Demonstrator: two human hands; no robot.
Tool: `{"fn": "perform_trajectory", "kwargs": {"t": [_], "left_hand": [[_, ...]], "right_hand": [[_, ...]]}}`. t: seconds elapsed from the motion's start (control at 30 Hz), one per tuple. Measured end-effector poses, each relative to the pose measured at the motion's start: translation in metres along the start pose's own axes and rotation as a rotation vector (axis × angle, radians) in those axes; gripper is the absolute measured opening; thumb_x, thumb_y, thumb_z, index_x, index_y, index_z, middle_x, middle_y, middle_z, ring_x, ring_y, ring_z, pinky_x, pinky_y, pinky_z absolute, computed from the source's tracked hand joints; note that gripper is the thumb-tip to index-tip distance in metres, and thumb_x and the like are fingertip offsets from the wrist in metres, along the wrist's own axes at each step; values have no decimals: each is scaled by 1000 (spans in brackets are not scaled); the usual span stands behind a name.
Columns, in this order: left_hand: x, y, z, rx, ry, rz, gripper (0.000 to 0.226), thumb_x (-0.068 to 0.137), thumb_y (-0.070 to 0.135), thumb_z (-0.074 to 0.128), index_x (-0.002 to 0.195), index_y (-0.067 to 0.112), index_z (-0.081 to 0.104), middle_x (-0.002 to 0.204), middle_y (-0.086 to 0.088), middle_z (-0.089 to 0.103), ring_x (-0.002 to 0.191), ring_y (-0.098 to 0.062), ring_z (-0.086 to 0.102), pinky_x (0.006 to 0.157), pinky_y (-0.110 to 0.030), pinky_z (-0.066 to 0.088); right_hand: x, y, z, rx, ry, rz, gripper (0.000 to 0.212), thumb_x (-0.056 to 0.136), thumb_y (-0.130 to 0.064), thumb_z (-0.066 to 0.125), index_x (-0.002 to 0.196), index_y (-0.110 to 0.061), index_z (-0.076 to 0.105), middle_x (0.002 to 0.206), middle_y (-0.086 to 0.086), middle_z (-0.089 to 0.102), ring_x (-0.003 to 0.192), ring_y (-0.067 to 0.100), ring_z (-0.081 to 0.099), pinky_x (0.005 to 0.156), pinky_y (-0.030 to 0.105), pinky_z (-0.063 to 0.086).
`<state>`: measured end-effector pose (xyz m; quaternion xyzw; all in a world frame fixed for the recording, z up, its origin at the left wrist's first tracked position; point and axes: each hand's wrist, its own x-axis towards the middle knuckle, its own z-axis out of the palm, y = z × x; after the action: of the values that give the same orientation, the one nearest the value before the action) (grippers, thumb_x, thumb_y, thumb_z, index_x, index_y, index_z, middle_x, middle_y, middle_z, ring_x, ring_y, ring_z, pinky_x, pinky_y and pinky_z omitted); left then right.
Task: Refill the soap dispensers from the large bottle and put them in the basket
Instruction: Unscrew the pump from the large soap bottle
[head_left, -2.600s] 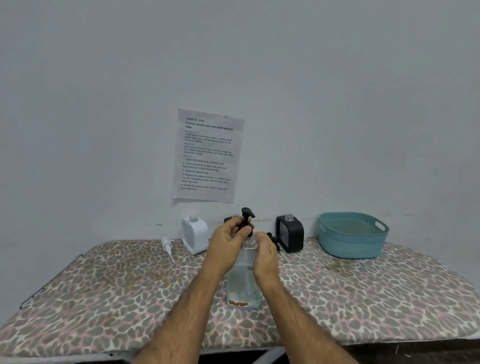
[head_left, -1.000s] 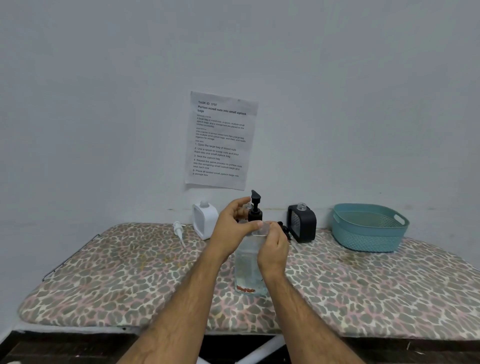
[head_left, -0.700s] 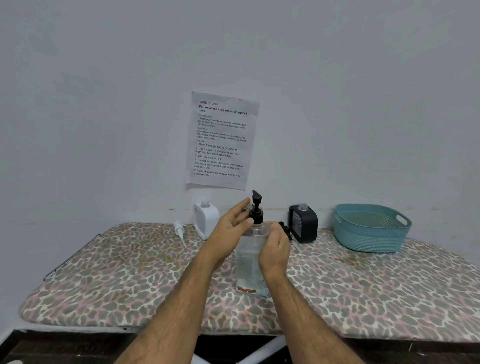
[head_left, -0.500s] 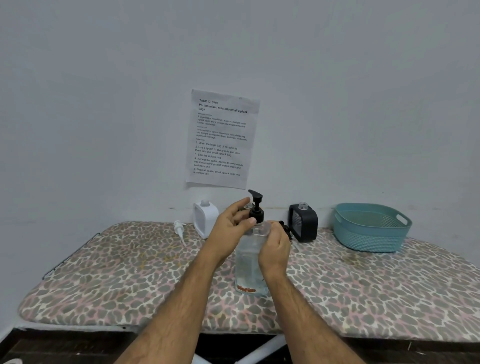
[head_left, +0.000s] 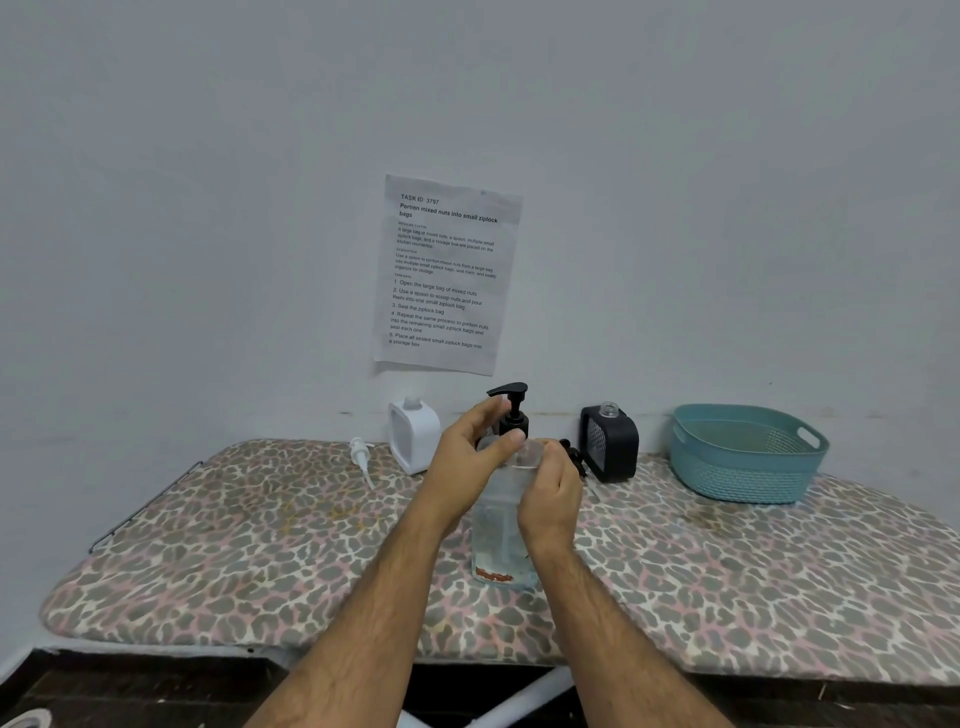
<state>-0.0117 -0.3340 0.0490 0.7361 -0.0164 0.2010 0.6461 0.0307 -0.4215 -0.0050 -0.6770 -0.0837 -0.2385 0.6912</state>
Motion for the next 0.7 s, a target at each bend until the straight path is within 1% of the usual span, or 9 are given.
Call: {"fn": "perform_trajectory", "kwargs": {"t": [0.03, 0.07, 0.13, 0.27, 0.37, 0.47, 0.53, 0.63, 0.7], "left_hand": [[0, 1, -1, -21, -3, -2, 43, 95, 6, 62, 136, 17, 53, 119, 20, 60, 102, 18, 58, 82, -11, 50], [1, 0, -2, -30, -8, -8, 40, 97, 3, 57, 135, 15, 53, 117, 18, 62, 99, 17, 61, 79, -10, 50], [1, 2, -2, -27, -30, -16, 36, 99, 1, 52, 132, 16, 54, 113, 14, 68, 101, 10, 64, 80, -10, 50], [3, 2, -2, -6, 2, 9, 36, 93, 5, 65, 127, 17, 59, 116, 2, 70, 110, -8, 66, 79, -15, 53], [5, 1, 1, -2, 39, 14, 38, 87, 8, 73, 123, 11, 65, 117, -3, 72, 113, -17, 66, 92, -26, 55], [5, 5, 7, 22, 64, 29, 39, 83, 7, 77, 120, 10, 66, 109, 1, 73, 107, -14, 66, 93, -27, 54], [6, 6, 9, 57, 57, 47, 44, 80, 11, 81, 121, 15, 64, 107, 3, 72, 105, -11, 66, 96, -30, 52], [5, 4, 8, 108, -2, 46, 61, 78, 20, 82, 133, 24, 56, 124, 7, 65, 118, -4, 58, 103, -27, 46], [2, 4, 6, 103, -31, 48, 50, 87, 20, 75, 132, 35, 57, 129, 14, 61, 122, 5, 52, 103, -21, 44]], "right_hand": [[0, 0, 0, -1, 1, 4, 52, 87, -48, 20, 83, -18, 62, 80, -5, 64, 78, 17, 61, 74, 42, 50], [0, 0, 0, -2, 3, 10, 51, 87, -48, 20, 81, -18, 61, 79, -4, 64, 77, 17, 60, 74, 43, 50], [1, 0, 0, 4, 3, 21, 50, 87, -48, 20, 80, -19, 60, 78, -4, 63, 76, 17, 60, 74, 45, 50], [0, 0, 0, 13, -1, 28, 50, 89, -45, 22, 83, -16, 63, 81, -3, 65, 79, 18, 61, 74, 42, 50], [0, -2, -1, 15, -5, 27, 44, 92, -37, 24, 82, -15, 61, 80, -3, 64, 77, 17, 59, 73, 38, 47], [0, -4, -1, 16, -16, 26, 36, 92, -35, 25, 73, -25, 53, 74, -8, 58, 71, 12, 54, 68, 33, 40], [0, -3, -2, 15, -20, 24, 35, 93, -34, 25, 71, -26, 52, 73, -8, 57, 70, 11, 53, 67, 32, 40], [1, 0, -1, 7, -20, 11, 39, 94, -34, 26, 79, -23, 61, 79, -8, 64, 78, 10, 60, 72, 32, 46], [1, 0, -1, 9, -13, 14, 39, 93, -34, 26, 77, -23, 59, 78, -7, 63, 76, 12, 59, 71, 33, 45]]}}
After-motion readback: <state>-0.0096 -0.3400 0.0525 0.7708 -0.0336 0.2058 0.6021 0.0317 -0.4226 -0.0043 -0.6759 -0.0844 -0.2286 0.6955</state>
